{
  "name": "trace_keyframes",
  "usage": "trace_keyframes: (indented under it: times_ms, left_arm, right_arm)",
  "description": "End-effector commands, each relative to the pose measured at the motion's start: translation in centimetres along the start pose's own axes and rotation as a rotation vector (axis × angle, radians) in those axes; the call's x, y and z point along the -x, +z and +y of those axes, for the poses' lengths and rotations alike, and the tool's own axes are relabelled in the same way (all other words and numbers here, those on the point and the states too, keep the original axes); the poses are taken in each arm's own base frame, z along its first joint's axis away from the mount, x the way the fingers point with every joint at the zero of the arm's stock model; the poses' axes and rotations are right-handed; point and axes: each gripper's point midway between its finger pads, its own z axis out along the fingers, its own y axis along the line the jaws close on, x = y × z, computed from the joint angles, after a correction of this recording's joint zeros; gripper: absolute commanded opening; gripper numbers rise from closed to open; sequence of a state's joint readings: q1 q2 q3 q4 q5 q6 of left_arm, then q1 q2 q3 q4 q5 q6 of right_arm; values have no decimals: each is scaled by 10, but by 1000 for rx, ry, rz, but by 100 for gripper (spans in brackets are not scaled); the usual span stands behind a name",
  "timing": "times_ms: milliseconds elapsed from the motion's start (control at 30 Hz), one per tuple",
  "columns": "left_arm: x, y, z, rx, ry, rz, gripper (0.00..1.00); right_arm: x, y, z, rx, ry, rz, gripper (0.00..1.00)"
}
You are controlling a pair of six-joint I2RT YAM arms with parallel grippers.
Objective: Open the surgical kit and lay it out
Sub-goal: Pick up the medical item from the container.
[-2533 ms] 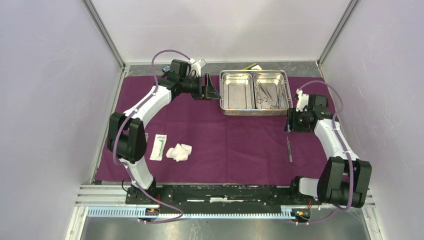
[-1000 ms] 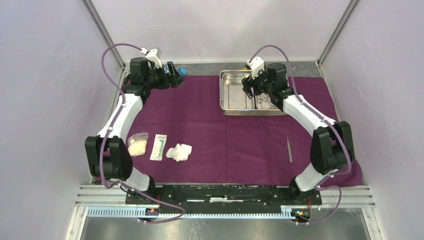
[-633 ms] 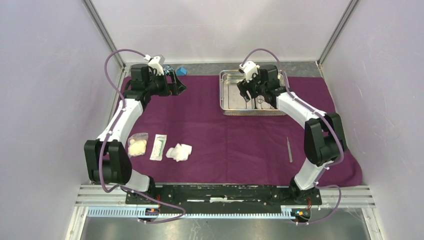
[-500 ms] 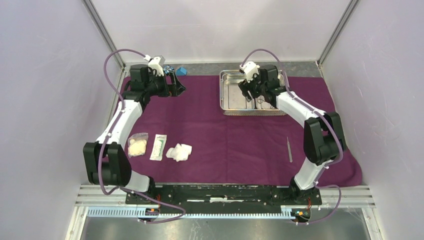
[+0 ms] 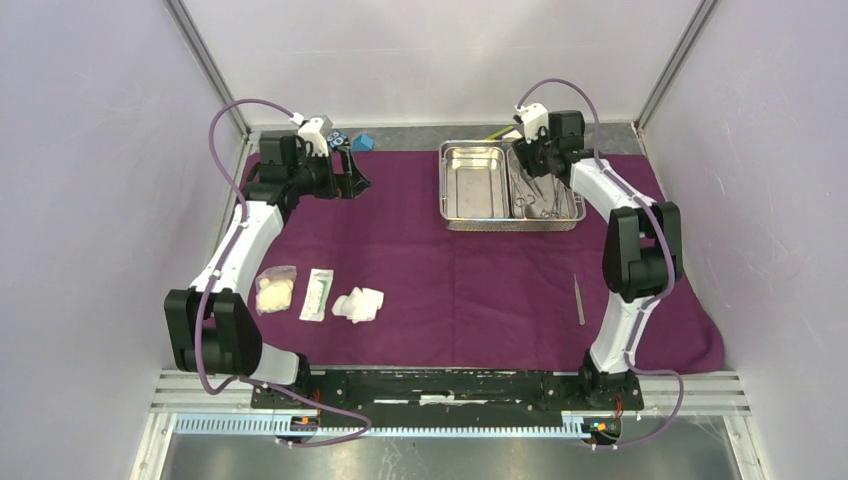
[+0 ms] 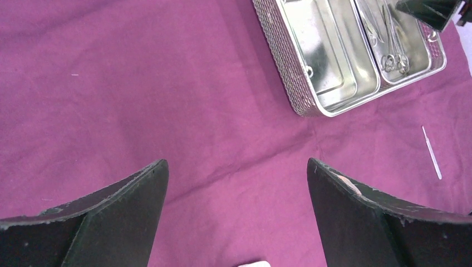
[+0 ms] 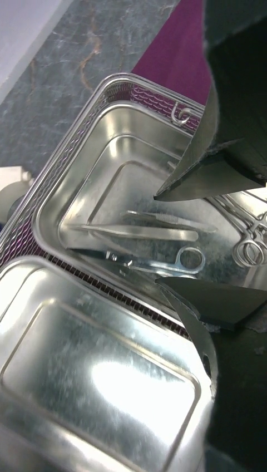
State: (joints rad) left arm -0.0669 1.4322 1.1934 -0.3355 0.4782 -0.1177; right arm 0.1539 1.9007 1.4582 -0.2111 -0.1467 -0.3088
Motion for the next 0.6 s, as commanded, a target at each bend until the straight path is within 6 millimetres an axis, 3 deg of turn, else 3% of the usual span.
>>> trace_keyframes:
  times_ms: [0,200,567]
  left_arm:
    - [19,-17,-12,-27,79,-46,100]
    - [15,-21,-14,-29,75,-46,100]
    - [17,-23,-18,-39,56,-58,100]
  right_arm:
    - [-6,11,-19,-30,4,50,57]
    - [-29,21,-37,-46,-1,121,53]
    - [-57,35,-41,-14,9,187,46]
